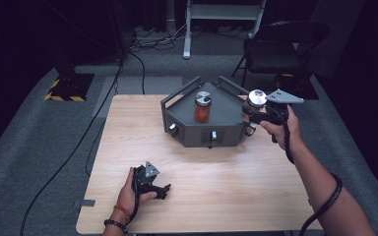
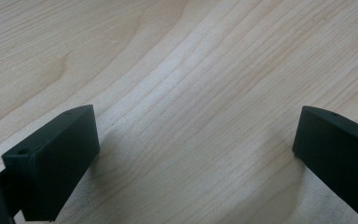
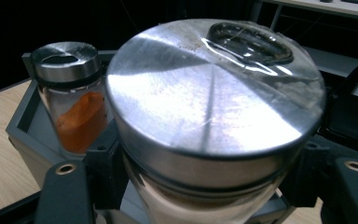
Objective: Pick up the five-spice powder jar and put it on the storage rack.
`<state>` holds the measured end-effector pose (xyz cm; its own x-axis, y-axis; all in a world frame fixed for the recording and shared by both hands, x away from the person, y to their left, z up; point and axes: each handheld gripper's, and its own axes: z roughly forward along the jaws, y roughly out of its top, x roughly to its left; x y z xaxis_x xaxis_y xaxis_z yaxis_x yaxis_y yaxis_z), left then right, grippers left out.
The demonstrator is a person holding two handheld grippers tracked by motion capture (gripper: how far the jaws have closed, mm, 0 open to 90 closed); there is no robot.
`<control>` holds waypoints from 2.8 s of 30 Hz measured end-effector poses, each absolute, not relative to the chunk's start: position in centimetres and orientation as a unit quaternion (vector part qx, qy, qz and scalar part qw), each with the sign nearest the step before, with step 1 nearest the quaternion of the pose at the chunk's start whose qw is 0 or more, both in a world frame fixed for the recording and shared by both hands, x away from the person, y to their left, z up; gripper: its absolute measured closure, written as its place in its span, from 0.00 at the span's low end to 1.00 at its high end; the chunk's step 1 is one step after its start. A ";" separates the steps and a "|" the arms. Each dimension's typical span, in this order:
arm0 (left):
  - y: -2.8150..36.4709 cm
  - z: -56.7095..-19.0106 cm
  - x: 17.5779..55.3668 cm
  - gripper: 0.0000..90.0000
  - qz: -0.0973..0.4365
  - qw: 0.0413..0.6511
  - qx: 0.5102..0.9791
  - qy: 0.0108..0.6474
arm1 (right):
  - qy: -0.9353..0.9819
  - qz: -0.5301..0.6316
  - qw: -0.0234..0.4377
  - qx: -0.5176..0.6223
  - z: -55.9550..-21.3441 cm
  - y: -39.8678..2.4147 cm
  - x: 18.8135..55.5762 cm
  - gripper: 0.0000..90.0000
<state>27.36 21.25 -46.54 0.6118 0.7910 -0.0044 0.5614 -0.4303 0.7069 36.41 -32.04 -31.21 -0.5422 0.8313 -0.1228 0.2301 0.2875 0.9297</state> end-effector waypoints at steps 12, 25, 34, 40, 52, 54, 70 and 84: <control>21.2 -46.5 27.4 0.00 0.167 0.344 0.829 0.408 | 0.733 0.481 0.315 0.363 -31.0 -30.2 38.7 0.34; 21.2 -46.5 27.3 0.00 0.167 0.344 0.829 0.408 | 0.740 0.474 0.309 0.363 -32.0 -27.6 40.2 0.34; 21.2 -46.5 27.4 0.00 0.167 0.344 0.829 0.408 | 0.746 0.466 0.304 0.365 -33.2 -26.6 40.8 0.34; 21.2 -46.5 27.4 0.00 0.167 0.344 0.829 0.408 | 0.750 0.460 0.299 0.369 -33.9 -26.2 41.3 0.34; 21.2 -46.5 27.4 0.00 0.167 0.344 0.829 0.407 | 0.751 0.457 0.292 0.377 -34.7 -25.8 41.7 0.34; 21.2 -46.5 27.4 0.00 0.167 0.344 0.829 0.408 | 0.752 0.454 0.295 0.376 -34.8 -25.7 41.7 0.34; 21.2 -46.5 27.3 0.00 0.166 0.344 0.829 0.408 | 0.742 0.468 0.284 0.389 -35.4 -26.1 41.9 0.34; 21.2 -46.5 27.3 0.00 0.166 0.344 0.829 0.408 | 0.733 0.464 0.307 0.392 -35.6 -25.7 41.5 0.19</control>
